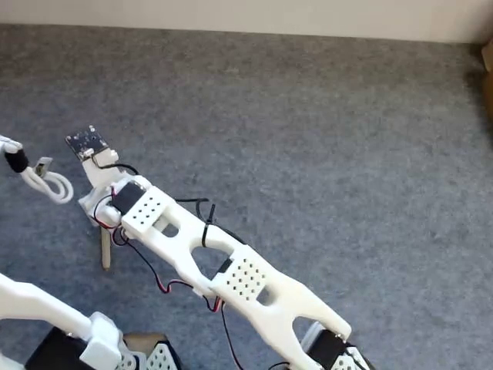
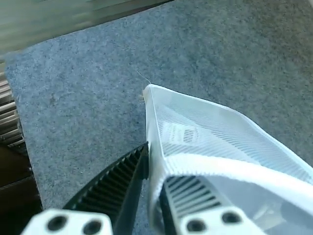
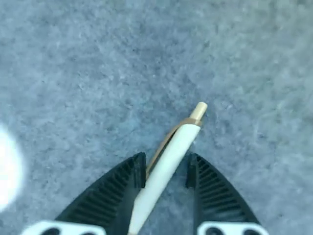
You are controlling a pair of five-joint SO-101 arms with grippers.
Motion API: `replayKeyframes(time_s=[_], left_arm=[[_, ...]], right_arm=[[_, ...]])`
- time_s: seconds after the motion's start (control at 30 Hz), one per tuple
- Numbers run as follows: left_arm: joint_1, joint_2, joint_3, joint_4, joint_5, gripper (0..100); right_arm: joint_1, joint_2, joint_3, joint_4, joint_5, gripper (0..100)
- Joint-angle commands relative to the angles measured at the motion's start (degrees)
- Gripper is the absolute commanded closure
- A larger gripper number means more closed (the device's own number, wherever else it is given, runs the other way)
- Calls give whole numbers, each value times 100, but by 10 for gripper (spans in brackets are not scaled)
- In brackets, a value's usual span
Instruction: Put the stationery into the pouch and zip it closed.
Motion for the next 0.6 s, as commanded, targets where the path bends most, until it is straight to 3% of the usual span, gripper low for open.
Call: replayKeyframes(time_s=[0.0,0.33,0.57], left_arm=[[13,-57,-321,0,-62,993],[22,-57,-321,0,-211,993],[259,-66,-391,132,-220,993]], right_arm=[[-127,189,-804,259,510,970],[-101,400,-2185,1543,607,994],[-40,400,-3749,2686,1196,994]])
